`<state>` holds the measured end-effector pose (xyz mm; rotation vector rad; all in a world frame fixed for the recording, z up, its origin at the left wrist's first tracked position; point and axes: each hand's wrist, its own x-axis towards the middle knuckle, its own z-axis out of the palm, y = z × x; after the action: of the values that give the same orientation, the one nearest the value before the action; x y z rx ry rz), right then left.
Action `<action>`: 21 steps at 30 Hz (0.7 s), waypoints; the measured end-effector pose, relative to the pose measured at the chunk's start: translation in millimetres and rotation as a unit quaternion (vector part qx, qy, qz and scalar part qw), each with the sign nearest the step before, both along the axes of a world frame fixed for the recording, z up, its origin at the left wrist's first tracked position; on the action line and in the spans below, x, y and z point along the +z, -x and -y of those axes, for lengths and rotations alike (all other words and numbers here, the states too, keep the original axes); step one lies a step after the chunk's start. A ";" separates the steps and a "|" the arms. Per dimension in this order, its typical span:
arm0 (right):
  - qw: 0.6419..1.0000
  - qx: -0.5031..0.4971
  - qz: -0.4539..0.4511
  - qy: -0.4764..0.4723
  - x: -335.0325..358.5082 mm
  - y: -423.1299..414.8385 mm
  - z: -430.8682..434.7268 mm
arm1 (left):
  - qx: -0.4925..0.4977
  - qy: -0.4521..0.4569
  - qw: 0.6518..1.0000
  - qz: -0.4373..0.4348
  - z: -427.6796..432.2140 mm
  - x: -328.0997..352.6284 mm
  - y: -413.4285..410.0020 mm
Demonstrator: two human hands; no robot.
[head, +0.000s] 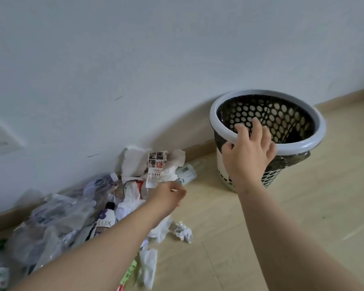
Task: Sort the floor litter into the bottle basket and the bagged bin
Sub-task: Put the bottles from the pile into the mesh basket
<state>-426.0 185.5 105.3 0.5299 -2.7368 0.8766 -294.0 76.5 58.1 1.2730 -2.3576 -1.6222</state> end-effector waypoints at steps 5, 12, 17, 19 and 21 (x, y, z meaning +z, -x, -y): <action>0.993 0.004 0.009 -0.117 -5.3 6.7 -9.1 | 0.008 -0.006 1.000 0.022 3.0 -2.1 -5.2; 0.973 0.158 0.102 -0.136 17.6 -14.3 -0.7 | 0.025 0.007 0.999 0.020 17.6 11.1 -34.0; 0.935 0.283 0.185 -0.111 39.1 -43.7 30.8 | 0.034 0.027 0.999 0.002 32.6 27.2 -59.0; 0.898 0.339 0.252 -0.123 41.1 -67.4 44.4 | 0.039 0.050 0.998 0.003 38.3 34.2 -74.3; 0.861 0.381 0.295 -0.164 40.1 -91.2 55.1 | 0.043 0.076 0.996 0.000 43.9 39.3 -91.5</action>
<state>-334.9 130.4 145.4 1.7659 -3.2694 0.8008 -202.6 32.6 97.4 1.3230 -2.3394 -1.3906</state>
